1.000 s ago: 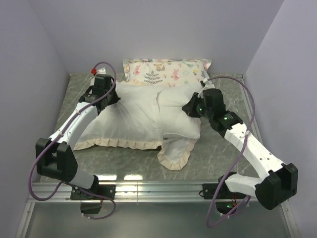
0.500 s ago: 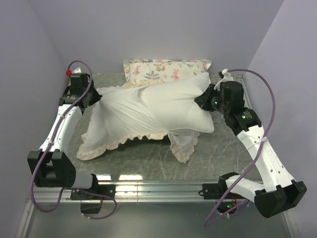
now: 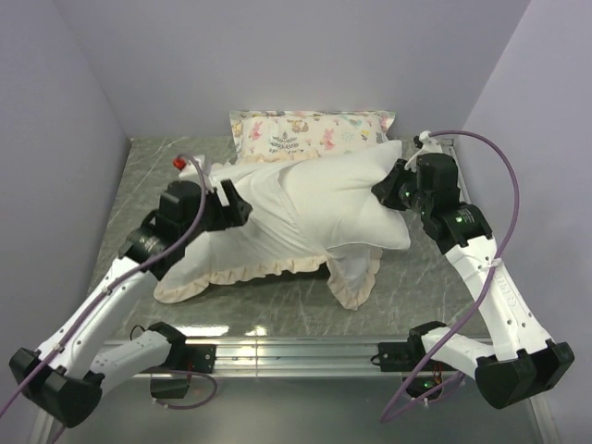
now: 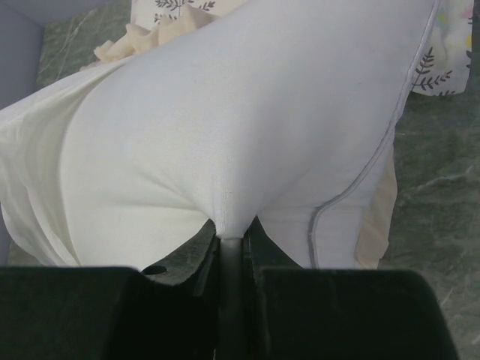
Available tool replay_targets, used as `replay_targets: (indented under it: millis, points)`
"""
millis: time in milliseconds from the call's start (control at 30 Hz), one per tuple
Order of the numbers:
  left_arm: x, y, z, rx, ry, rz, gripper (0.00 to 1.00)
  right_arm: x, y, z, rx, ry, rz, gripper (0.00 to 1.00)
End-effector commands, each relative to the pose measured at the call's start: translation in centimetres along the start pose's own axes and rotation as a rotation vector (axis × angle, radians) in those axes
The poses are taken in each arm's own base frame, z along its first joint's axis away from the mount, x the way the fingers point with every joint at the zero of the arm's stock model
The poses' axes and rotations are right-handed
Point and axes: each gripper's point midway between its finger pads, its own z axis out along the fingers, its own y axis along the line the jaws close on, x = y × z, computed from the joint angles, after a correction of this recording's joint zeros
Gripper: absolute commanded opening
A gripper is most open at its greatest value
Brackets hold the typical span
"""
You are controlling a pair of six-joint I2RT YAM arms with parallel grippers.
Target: Remove the pillowcase from the pillow
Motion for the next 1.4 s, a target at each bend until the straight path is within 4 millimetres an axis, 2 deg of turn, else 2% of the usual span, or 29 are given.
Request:
replay_targets:
  millis: [0,33,100,133,200,233,300,367,433,567,600,667,700,733,767,800,867,900,967,1067,1100,1133,1167,1200,1267,1300,1367]
  points:
    - [3.7,0.1,-0.6,-0.027,0.031,-0.029,0.86,-6.8,2.0,-3.2,-0.041,-0.233,-0.012,0.0]
    - [5.9,-0.1,-0.5,-0.024,0.073,-0.015,0.86,-6.8,2.0,-3.2,-0.04,-0.231,-0.012,0.0]
    - [7.5,-0.6,-0.2,-0.01,0.095,-0.027,0.87,-6.9,2.2,-3.3,-0.044,-0.231,-0.015,0.0]
    - [9.2,-0.7,0.0,-0.008,0.128,-0.016,0.87,-6.9,2.1,-3.2,-0.041,-0.227,-0.013,0.0]
    - [10.3,-0.5,0.8,-0.038,0.139,-0.026,0.86,-7.2,2.4,-3.4,-0.048,-0.234,-0.014,0.0]
    - [10.7,-0.2,1.0,-0.062,0.141,-0.036,0.84,-7.1,2.4,-3.3,-0.045,-0.229,-0.016,0.0]
    - [10.5,1.4,1.5,-0.153,0.108,-0.044,0.75,-7.2,2.1,-3.4,-0.03,-0.236,-0.017,0.0]
    - [10.0,2.4,1.1,-0.218,0.093,-0.053,0.39,-7.4,2.0,-3.6,-0.019,-0.241,-0.022,0.0]
    - [8.8,4.1,0.2,-0.31,0.046,-0.038,0.01,-7.6,1.7,-3.8,-0.005,-0.248,-0.024,0.0]
    - [5.8,7.8,-1.8,-0.508,-0.051,-0.015,0.0,-9.2,1.8,-4.6,0.022,-0.278,-0.026,0.0]
    - [4.5,9.5,-2.4,-0.571,-0.09,-0.032,0.0,-9.6,1.8,-4.7,0.026,-0.285,-0.023,0.0]
    - [3.0,11.6,-2.9,-0.607,-0.122,-0.044,0.0,-10.8,1.8,-5.4,0.034,-0.308,-0.013,0.0]
    - [2.3,14.8,-3.4,-0.681,-0.141,-0.102,0.01,-11.2,1.8,-5.4,0.034,-0.309,-0.005,0.0]
    - [2.3,15.4,-3.3,-0.654,-0.116,-0.112,0.01,-11.7,2.3,-5.8,0.014,-0.313,-0.002,0.0]
    - [1.0,16.2,-3.7,-0.646,-0.164,-0.145,0.0,-12.1,2.1,-6.0,0.017,-0.321,0.003,0.0]
    - [0.2,18.5,-4.5,-0.701,-0.201,-0.186,0.01,-12.2,2.1,-6.2,0.016,-0.323,0.007,0.0]
    - [-0.7,19.5,-5.2,-0.707,-0.219,-0.209,0.0,-12.6,2.4,-6.7,0.005,-0.331,0.006,0.0]
    - [-1.9,20.4,-6.0,-0.73,-0.248,-0.235,0.01,-12.8,2.6,-7.3,-0.004,-0.338,0.006,0.0]
    - [-3.6,19.5,-7.0,-0.689,-0.294,-0.236,0.01,-12.9,3.2,-8.1,-0.031,-0.347,-0.001,0.0]
    - [-7.2,17.0,-9.2,-0.604,-0.401,-0.191,0.0,-12.6,3.9,-8.9,-0.075,-0.346,-0.007,0.0]
    - [-8.8,15.9,-10.5,-0.581,-0.437,-0.18,0.0,-12.4,4.3,-9.4,-0.099,-0.346,-0.008,0.0]
    - [-9.8,15.1,-11.3,-0.564,-0.459,-0.163,0.0,-12.0,4.7,-9.5,-0.128,-0.338,-0.011,0.0]
    - [-10.7,13.6,-12.2,-0.501,-0.483,-0.143,0.01,-11.6,5.2,-9.6,-0.16,-0.328,-0.002,0.0]
    - [-12.1,12.2,-13.4,-0.456,-0.528,-0.119,0.0,-10.4,6.3,-9.9,-0.232,-0.301,-0.012,0.0]
    - [-13.2,9.7,-15.1,-0.357,-0.572,-0.082,0.01,-9.2,7.0,-10.2,-0.28,-0.284,-0.018,0.0]
    - [-14.1,8.6,-16.1,-0.322,-0.597,-0.06,0.01,-8.7,7.3,-11.0,-0.308,-0.301,-0.023,0.0]
    - [-14.1,7.5,-16.1,-0.28,-0.564,-0.032,0.0,-6.9,6.7,-9.7,-0.293,-0.265,-0.029,0.0]
